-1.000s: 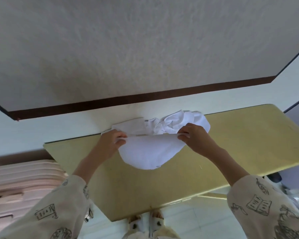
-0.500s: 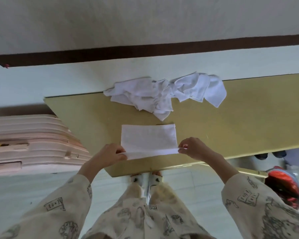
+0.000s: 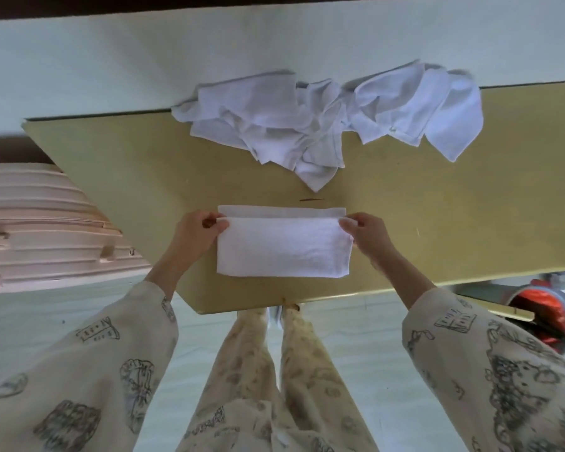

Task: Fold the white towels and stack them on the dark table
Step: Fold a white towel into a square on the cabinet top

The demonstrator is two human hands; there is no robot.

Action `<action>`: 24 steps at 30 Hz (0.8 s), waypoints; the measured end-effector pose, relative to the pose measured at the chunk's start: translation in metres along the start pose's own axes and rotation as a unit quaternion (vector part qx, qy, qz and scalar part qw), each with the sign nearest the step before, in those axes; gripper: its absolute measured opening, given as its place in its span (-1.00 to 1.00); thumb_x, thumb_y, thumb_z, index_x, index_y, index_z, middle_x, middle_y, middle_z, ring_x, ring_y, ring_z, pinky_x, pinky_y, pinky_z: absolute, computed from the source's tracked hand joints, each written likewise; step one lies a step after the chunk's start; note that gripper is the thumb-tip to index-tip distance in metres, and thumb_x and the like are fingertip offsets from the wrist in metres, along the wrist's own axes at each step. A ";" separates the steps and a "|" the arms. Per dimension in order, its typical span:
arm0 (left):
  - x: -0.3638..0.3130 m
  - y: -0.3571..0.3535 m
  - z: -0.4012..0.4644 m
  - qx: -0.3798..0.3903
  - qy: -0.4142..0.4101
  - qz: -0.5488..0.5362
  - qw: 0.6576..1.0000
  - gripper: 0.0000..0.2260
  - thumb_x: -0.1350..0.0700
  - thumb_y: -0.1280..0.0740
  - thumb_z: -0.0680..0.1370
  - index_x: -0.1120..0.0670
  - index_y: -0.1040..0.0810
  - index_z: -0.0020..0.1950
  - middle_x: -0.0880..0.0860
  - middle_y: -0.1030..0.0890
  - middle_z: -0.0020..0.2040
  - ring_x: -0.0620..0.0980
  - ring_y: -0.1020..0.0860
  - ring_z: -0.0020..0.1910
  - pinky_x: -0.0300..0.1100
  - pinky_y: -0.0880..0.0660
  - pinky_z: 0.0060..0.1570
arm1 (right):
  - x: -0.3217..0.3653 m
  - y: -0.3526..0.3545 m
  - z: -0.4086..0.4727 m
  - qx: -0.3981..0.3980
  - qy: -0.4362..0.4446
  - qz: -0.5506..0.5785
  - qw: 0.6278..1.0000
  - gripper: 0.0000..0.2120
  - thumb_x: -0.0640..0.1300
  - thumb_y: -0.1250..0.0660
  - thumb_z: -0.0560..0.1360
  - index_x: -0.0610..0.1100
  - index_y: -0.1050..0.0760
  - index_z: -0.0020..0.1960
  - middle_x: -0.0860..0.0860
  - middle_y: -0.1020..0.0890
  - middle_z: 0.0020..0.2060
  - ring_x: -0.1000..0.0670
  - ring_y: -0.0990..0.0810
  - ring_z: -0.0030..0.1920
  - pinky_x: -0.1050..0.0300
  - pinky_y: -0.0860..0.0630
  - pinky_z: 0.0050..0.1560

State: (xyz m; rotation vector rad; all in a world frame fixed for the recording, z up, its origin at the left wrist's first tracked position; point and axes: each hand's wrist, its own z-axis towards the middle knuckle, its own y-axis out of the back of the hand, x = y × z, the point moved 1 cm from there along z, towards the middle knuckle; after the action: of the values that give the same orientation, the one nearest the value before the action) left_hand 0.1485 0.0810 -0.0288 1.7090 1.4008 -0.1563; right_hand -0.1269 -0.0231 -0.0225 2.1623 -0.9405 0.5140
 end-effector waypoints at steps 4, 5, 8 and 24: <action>0.003 -0.005 0.015 -0.022 0.032 -0.029 0.999 -0.78 0.13 -0.34 0.51 0.19 -0.57 0.11 0.14 -0.60 0.04 0.11 -0.54 0.03 -0.10 -0.42 0.07 | -0.004 -0.010 0.014 -0.025 -0.023 0.005 0.999 -0.78 -0.17 -0.30 0.46 -0.37 -0.53 -0.09 -0.08 -0.49 -0.30 -0.01 -0.41 -0.25 0.11 -0.35 -0.21; 0.004 -0.006 0.018 -0.024 0.037 -0.032 0.998 -0.78 0.12 -0.35 0.51 0.19 -0.57 0.10 0.15 -0.61 0.05 0.12 -0.54 0.05 -0.07 -0.43 0.10 | -0.005 -0.011 0.015 -0.031 -0.023 0.002 0.999 -0.78 -0.17 -0.30 0.46 -0.36 -0.53 -0.09 -0.08 -0.49 -0.31 -0.01 -0.41 -0.26 0.11 -0.35 -0.23; 0.004 -0.006 0.025 -0.032 0.050 -0.022 0.998 -0.79 0.09 -0.35 0.50 0.18 -0.58 0.07 0.14 -0.62 0.04 0.12 -0.55 0.05 -0.09 -0.43 0.06 | -0.004 -0.012 0.020 -0.042 -0.016 -0.022 0.999 -0.78 -0.15 -0.29 0.46 -0.33 -0.54 -0.10 -0.09 -0.51 -0.30 -0.01 -0.42 -0.27 0.15 -0.33 -0.30; -0.001 -0.012 0.032 -0.043 0.031 0.047 0.998 -0.79 0.07 -0.21 0.59 0.19 -0.48 0.07 0.04 -0.51 -0.10 0.00 -0.45 -0.14 -0.18 -0.31 -0.16 | -0.009 -0.023 0.032 -0.091 -0.009 -0.102 0.991 -0.72 -0.06 -0.15 0.56 -0.11 -0.26 -0.30 0.01 -0.40 -0.39 -0.06 -0.37 -0.30 0.16 -0.22 -0.42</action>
State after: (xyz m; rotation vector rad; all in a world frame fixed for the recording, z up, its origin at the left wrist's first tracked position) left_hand 0.1519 0.0575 -0.0537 1.7166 1.3499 0.0081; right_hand -0.1127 -0.0314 -0.0592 2.0704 -0.7352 0.2988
